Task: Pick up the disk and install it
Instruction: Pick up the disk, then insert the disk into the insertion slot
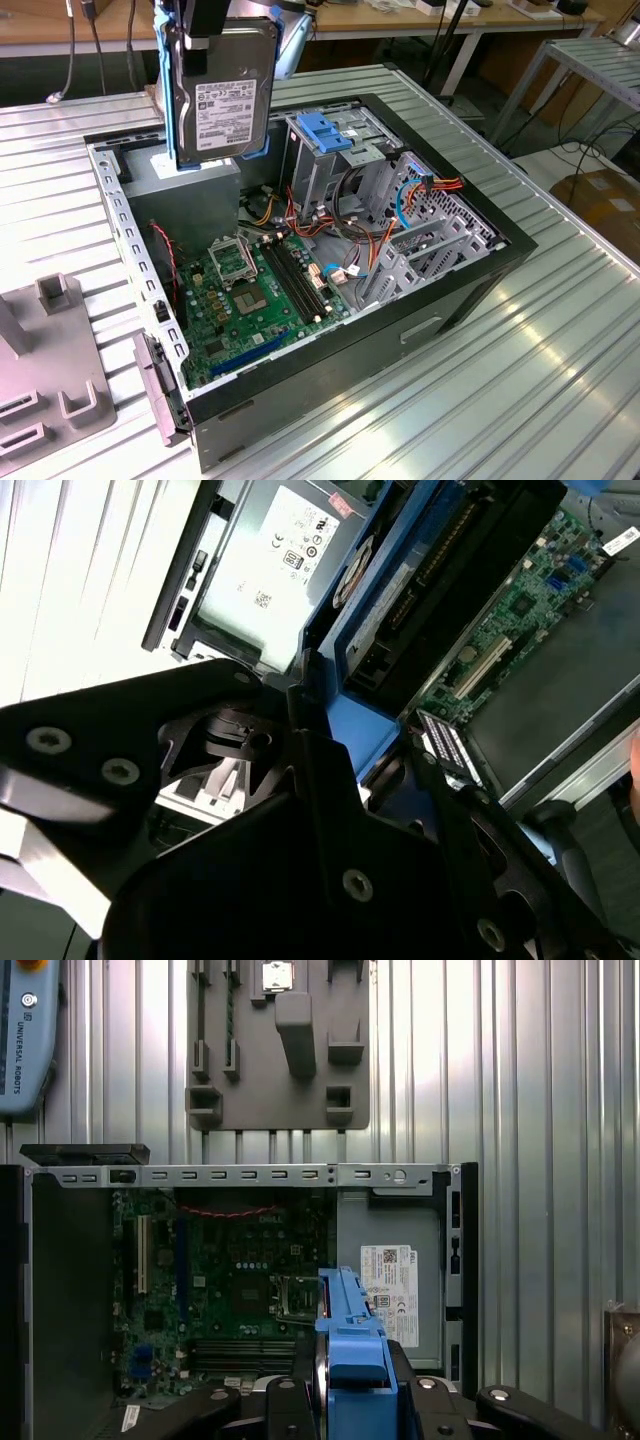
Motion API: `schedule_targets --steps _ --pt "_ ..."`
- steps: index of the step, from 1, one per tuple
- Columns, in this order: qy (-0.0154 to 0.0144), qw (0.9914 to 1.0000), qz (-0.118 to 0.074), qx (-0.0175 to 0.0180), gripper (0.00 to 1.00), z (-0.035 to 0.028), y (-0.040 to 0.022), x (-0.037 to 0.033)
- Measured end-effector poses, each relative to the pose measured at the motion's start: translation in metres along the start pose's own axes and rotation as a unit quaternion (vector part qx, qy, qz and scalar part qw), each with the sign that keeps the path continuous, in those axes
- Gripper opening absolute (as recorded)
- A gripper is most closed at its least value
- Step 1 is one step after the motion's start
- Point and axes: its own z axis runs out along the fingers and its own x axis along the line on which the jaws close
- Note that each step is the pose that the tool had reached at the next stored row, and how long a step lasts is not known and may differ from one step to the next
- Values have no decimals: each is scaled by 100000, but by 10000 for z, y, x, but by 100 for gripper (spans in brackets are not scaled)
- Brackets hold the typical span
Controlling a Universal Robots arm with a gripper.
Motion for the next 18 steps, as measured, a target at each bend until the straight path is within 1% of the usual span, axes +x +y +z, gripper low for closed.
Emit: schedule_targets --steps 4,8,9,10,11,12,18 --pt "2 100000 3 -2 37 -1 -71 -1" --pt "-4 100000 2 2 37 -1 -80 -1" --pt "-7 100000 2 4 37 0 -91 15" --pt "-5 100000 3 3 37 4 -104 93" --pt "6 100000 1 1 37 8 -126 190" --pt "9 100000 1 -1 37 9 -132 225" --pt "4 100000 -2 2 37 16 -153 338"
